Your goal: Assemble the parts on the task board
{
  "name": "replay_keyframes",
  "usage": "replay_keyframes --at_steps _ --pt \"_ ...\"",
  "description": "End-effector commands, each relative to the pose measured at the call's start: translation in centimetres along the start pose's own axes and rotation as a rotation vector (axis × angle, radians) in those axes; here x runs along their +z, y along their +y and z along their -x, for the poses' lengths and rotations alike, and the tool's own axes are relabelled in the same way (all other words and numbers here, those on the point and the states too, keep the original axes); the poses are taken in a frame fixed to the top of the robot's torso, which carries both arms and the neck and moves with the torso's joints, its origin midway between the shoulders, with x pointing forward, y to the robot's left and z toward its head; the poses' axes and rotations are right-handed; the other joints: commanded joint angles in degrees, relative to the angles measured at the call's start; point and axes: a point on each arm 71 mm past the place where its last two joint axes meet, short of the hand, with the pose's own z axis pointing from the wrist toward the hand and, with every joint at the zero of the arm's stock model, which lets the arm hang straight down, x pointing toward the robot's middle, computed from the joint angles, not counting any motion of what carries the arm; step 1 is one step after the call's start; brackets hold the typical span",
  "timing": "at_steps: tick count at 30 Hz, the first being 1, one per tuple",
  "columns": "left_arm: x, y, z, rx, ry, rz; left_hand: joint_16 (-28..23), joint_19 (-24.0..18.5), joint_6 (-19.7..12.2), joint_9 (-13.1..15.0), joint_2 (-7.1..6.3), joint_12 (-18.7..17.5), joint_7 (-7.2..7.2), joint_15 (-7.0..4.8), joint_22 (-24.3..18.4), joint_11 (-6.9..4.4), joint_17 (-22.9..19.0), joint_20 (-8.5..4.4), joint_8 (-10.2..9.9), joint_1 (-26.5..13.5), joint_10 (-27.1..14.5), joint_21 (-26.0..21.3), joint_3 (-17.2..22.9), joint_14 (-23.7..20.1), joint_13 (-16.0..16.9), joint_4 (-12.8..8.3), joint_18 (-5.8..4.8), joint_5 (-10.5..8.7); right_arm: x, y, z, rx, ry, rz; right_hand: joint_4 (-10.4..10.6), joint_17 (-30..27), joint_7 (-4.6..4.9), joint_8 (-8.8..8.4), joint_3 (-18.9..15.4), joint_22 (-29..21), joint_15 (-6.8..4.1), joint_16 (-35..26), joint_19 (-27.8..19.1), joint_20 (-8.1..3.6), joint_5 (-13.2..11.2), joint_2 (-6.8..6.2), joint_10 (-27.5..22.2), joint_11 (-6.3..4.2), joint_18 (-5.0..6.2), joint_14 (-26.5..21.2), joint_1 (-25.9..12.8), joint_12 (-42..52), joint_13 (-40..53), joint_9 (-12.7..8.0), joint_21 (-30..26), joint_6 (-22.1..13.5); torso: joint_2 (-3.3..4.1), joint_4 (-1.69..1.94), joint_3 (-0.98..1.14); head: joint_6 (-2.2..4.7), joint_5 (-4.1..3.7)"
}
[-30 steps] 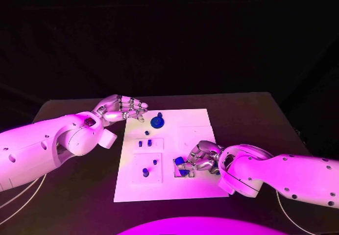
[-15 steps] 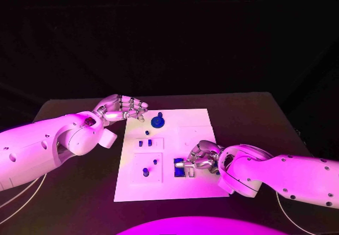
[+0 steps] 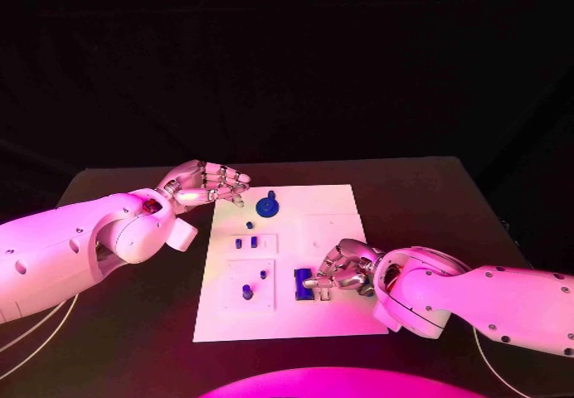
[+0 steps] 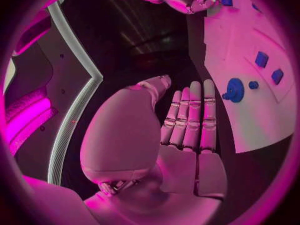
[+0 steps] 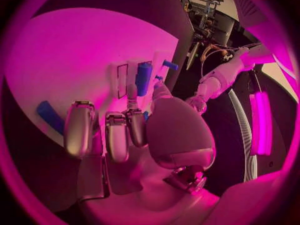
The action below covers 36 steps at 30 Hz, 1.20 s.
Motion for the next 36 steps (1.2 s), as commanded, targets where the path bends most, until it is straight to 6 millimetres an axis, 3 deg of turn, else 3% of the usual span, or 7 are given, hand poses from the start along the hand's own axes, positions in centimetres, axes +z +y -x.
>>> replay_keyframes --at_steps 1,8,16,22,36 --pt "0.0 -0.1 -0.2 -0.01 0.012 -0.009 -0.24 0.44 -0.51 -0.06 0.28 0.33 0.33 0.39 -0.09 0.06 -0.06 -0.11 -0.04 -0.31 -0.4 -0.39 -0.35 -0.05 -0.07 -0.02 0.67 0.3 -0.3 0.3 -0.5 -0.018 0.054 0.047 -0.13 10.82 0.12 -0.39 0.89 10.91 -0.31 0.14 1.34 -0.31 -0.19 -0.51 2.36 -0.19 -0.39 5.26 2.58 -0.06 7.7 0.04 0.1 -0.27 0.01 -0.06 0.02 -0.07 0.05" --pt "0.1 -0.1 -0.2 -0.011 0.011 -0.01 -0.24 0.44 -0.51 -0.06 0.28 0.33 0.33 0.39 -0.09 0.06 -0.06 -0.11 -0.04 -0.31 -0.4 -0.39 -0.35 -0.05 -0.07 -0.02 0.67 0.3 -0.9 -0.5 0.5 -0.036 -0.006 0.052 0.04 10.75 0.32 -1.19 2.29 10.89 -0.23 0.11 1.31 -0.28 0.24 -0.9 2.36 -0.07 -0.38 5.24 5.44 -0.11 7.78 -0.29 -0.03 -0.59 -0.05 -0.07 0.01 0.05 0.02" --pt "0.1 -0.1 -0.2 -0.012 0.01 -0.011 -0.24 0.44 -0.51 -0.06 0.28 0.33 0.33 0.39 -0.09 0.06 -0.06 -0.11 -0.04 -0.31 -0.4 -0.39 -0.35 -0.05 -0.07 -0.02 0.67 0.3 -2.4 -0.9 3.9 -0.056 -0.133 0.068 0.8 10.86 1.18 -2.67 2.69 10.91 0.28 0.15 1.34 0.04 0.8 -1.92 2.4 0.63 -0.43 5.26 5.94 -0.01 7.94 -0.81 0.04 -2.44 -0.08 -0.1 -0.01 0.19 -0.47" --pt "0.2 -0.1 -0.2 -0.013 0.011 -0.011 -0.26 0.49 -0.52 -0.08 0.3 0.37 0.33 0.4 -0.15 0.06 -0.05 -0.11 -0.04 -0.3 -0.43 -0.5 -0.35 -0.07 -0.08 -0.03 0.67 0.3 -3.5 -2.6 6.5 -0.113 -0.194 0.021 0.92 10.43 1.39 -2.86 2.82 10.78 0.51 0.01 1.18 0.23 0.75 -2.41 2.06 0.86 -0.34 5.17 6.09 -0.78 7.43 -0.79 -0.48 -2.68 -0.06 -0.04 -0.07 0.33 -1.02" --pt "0.2 -0.2 -0.4 -0.014 0.014 -0.012 -0.26 0.49 -0.52 -0.08 0.3 0.37 0.33 0.4 -0.15 0.06 -0.05 -0.11 -0.04 -0.3 -0.43 -0.5 -0.35 -0.07 -0.08 -0.03 0.67 0.3 -4.6 -5.9 6.8 -0.243 -0.148 -0.105 1.0 10.23 1.32 -2.55 3.39 10.68 0.55 -0.08 1.02 0.38 0.82 -2.48 1.51 0.83 -0.25 5.11 6.65 -2.02 6.63 -0.34 -0.91 -2.18 0.01 0.02 -0.03 0.53 -1.45"
